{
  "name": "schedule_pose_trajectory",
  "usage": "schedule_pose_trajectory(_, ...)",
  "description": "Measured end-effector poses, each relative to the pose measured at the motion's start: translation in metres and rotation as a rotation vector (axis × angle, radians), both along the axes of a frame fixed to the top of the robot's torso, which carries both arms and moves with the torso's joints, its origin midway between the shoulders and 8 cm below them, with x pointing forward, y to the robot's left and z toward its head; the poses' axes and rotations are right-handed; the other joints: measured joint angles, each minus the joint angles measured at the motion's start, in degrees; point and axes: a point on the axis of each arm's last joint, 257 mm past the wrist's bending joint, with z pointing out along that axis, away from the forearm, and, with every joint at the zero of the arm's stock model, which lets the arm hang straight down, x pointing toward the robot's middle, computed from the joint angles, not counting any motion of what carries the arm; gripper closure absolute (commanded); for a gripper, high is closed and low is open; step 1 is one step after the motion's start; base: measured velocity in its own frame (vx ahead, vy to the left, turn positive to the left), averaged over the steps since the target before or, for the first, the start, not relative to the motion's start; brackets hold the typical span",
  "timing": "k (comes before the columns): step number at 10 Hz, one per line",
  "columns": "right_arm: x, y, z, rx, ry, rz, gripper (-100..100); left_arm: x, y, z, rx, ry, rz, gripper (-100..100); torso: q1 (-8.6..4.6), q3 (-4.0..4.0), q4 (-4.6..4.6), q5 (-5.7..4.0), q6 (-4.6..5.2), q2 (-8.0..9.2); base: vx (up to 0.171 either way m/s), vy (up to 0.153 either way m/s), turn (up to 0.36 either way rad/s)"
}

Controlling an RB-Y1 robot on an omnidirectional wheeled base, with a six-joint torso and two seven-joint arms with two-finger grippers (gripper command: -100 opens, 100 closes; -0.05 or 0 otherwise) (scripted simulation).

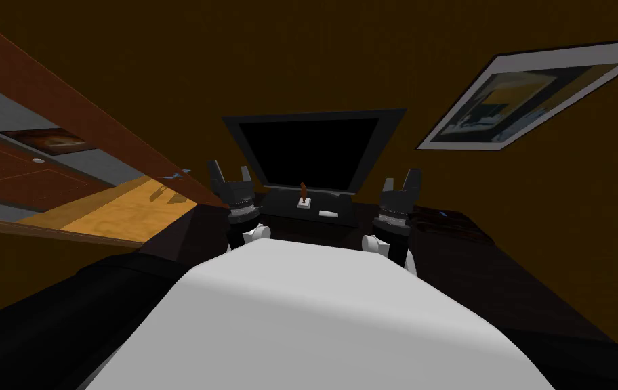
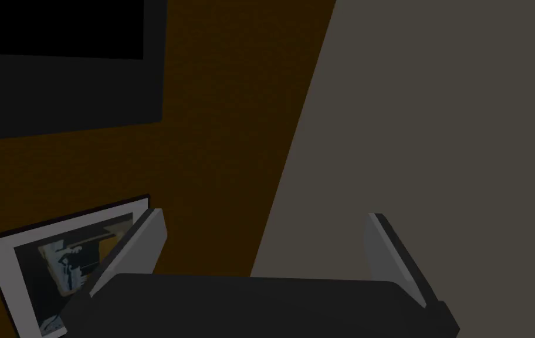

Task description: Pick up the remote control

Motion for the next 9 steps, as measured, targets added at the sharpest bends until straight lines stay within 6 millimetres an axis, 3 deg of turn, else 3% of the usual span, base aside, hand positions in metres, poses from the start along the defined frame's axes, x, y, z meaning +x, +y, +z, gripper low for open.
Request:
schedule_pose_trajectory(3, 0.006, 0.006, -0.015, -0.093, 0.055, 0.007, -100, 0.0, 0.0, 0.0, 0.0, 0.0, 0.0, 0, 0.22, 0.14, 0.05, 0.05, -0.01, 0.24, -0.067, 0.065, 0.164)
schedule_pose_trajectory(7, 0.015, 0.009, -0.063, -0.239, 0.185, -0.009, -100, 0.0, 0.0, 0.0, 0.0, 0.0, 0.0, 0, 0.3, 0.16, 0.06, 0.08, 0.01, 0.26, -0.066, 0.097, 0.182)
schedule_pose_trajectory(9, 0.018, 0.004, -0.095, -0.316, 0.264, -0.023, -100, 0.0, 0.0, 0.0, 0.0, 0.0, 0.0, 0, 0.31, 0.14, 0.05, 0.07, -0.02, 0.25, -0.055, 0.102, 0.344)
